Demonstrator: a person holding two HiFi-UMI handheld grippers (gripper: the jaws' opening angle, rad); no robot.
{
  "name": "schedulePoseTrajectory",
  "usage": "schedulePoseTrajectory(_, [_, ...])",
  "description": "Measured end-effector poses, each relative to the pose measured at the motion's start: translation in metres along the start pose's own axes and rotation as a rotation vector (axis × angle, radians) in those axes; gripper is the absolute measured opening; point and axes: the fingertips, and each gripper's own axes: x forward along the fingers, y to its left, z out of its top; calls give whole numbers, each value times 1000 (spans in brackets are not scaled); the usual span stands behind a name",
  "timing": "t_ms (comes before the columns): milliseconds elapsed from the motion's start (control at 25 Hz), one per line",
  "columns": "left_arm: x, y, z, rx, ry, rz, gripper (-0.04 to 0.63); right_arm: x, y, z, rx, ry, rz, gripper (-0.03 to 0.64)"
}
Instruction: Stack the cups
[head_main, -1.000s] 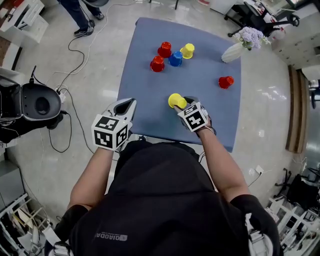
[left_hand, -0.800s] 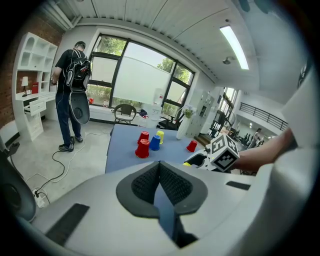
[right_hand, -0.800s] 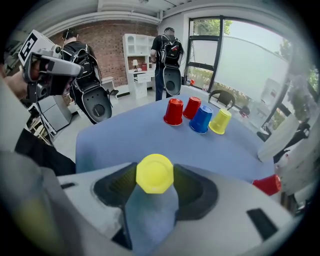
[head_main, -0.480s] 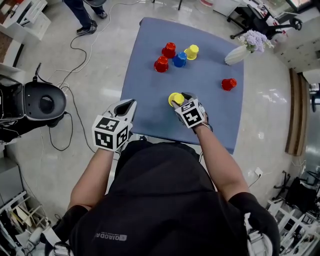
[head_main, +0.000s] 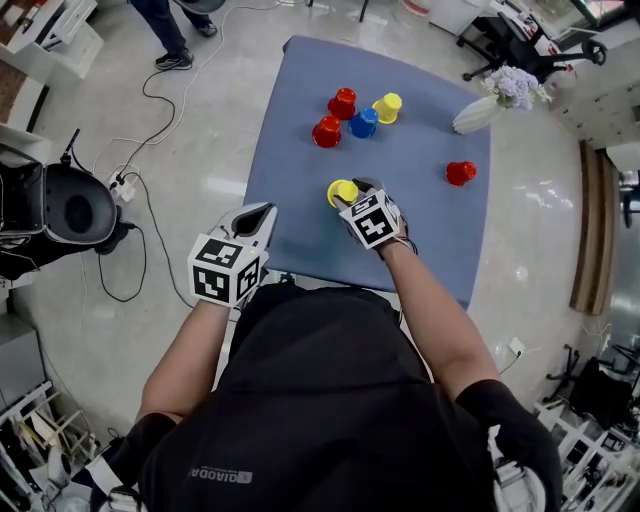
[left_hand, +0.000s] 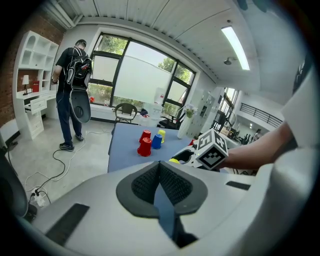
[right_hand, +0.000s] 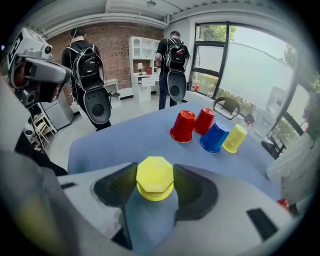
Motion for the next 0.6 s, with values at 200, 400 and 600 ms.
schedulePoseTrajectory(200, [0,2,1,1,4,-1,3,5,-2,2,33,-10,13,230])
schedulePoseTrajectory(400, [3,1,3,4,9,-4,5,4,-2,0,38,-31,11,230])
schedulePoseTrajectory(600, [7,-3,5,13,10,-11,3,10,-1,-2,-6,-25,11,233])
